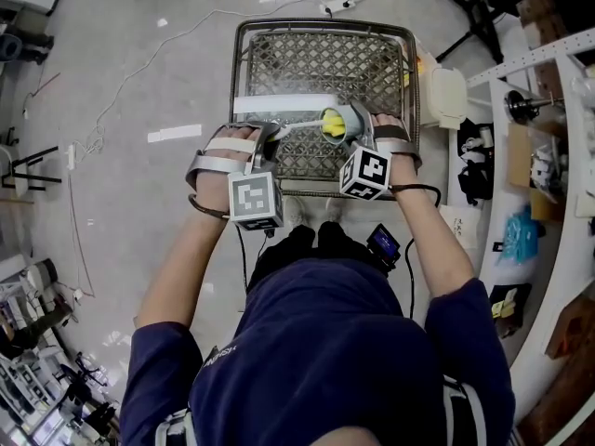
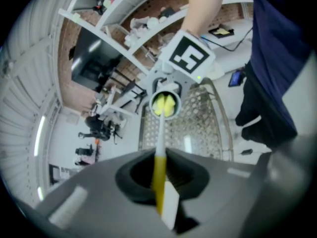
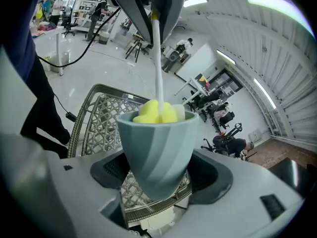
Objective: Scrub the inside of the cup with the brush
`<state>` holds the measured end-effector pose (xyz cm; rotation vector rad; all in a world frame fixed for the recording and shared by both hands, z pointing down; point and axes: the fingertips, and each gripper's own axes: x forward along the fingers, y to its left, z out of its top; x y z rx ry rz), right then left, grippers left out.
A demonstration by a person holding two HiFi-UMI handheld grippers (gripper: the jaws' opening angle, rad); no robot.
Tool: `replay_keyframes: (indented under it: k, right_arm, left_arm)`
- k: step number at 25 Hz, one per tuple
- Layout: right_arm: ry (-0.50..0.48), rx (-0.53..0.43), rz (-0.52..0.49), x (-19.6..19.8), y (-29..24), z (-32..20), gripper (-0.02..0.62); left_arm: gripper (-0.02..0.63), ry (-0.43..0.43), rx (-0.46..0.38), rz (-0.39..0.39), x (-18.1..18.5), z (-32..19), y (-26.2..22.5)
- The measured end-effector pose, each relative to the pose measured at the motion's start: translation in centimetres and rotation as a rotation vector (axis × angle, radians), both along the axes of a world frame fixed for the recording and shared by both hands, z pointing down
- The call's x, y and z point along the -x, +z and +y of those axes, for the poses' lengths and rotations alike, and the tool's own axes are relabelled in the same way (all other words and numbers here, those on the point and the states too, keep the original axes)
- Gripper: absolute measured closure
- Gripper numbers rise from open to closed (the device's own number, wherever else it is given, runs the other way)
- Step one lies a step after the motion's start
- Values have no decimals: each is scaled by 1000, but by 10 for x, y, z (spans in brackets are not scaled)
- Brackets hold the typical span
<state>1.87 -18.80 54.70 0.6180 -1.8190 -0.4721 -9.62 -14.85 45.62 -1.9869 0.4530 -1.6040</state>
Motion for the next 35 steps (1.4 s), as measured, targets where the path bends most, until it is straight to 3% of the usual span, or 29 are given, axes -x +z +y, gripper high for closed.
replay_keyframes:
  k: [5, 8, 12, 16, 19, 22, 26, 29, 32, 35]
  right_arm:
    - [18, 19, -1, -4, 6, -2, 255]
    - [17, 43, 3, -6, 13, 0, 255]
    - [4, 64, 4, -5, 20, 9, 255]
    - [9, 72, -16, -2, 19, 9, 255]
    - [40, 87, -28, -6, 22, 4, 255]
    - [47, 99, -23, -10, 26, 1, 255]
    - [21, 109, -15, -7, 32, 8, 255]
    - [12, 113, -26, -2, 32, 9, 255]
    - [26, 116, -34, -3, 33, 4, 255]
    - [30, 122, -30, -6, 35, 3, 255]
  left_arm:
    - [578, 45, 66, -54, -6, 12, 16]
    - [578, 82, 49, -37, -16, 15, 13]
    - [578, 31, 29, -20, -16, 2, 9]
    - [578, -11, 80, -60, -8, -1, 20]
    - [578, 48, 121, -73, -15, 13, 28]
    - [578, 96, 105, -45, -26, 17, 23]
    - [580, 42, 75, -28, -20, 2, 17]
    - [580, -1, 111, -60, -8, -3, 25]
    - [578, 42, 147, -76, -13, 9, 33]
    - [578, 86, 132, -53, -24, 13, 29]
